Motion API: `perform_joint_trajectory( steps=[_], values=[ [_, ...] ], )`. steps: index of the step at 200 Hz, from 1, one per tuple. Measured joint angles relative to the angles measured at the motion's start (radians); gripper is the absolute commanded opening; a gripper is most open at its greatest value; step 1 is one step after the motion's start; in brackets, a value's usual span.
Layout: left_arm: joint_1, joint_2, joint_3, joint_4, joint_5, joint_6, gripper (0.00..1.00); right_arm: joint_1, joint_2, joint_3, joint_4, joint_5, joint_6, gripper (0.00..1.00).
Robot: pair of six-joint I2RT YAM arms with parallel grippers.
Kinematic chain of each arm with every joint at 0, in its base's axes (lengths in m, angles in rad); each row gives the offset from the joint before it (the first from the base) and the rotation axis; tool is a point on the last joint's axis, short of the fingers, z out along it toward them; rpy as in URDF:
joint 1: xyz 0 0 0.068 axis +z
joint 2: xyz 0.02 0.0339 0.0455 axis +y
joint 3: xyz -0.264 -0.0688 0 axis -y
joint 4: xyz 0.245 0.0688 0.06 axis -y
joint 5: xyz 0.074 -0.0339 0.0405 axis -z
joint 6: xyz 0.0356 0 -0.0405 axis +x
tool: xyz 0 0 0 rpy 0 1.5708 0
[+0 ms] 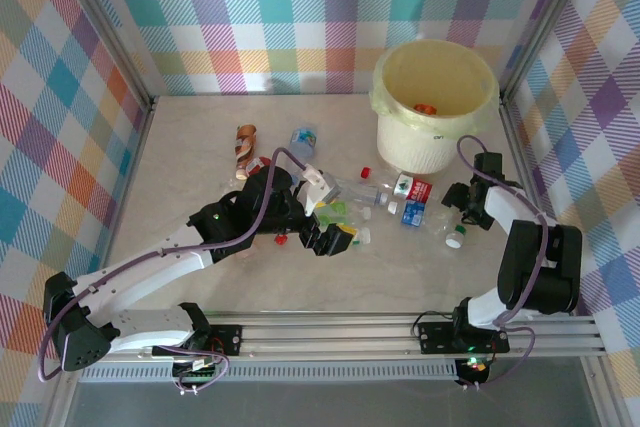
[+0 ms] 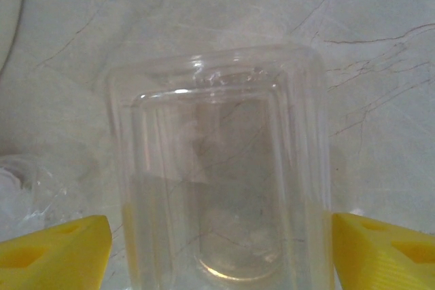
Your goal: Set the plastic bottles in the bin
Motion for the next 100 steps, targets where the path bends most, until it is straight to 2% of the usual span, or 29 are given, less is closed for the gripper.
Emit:
perform_joint_trajectory(
  steps=[100],
  values=[
    [0.0, 0.019, 0.006, -0.006, 0.0, 0.0, 1.0, -0.013, 0.033, 0.016, 0.023, 0.026, -0.019, 0.65]
  ],
)
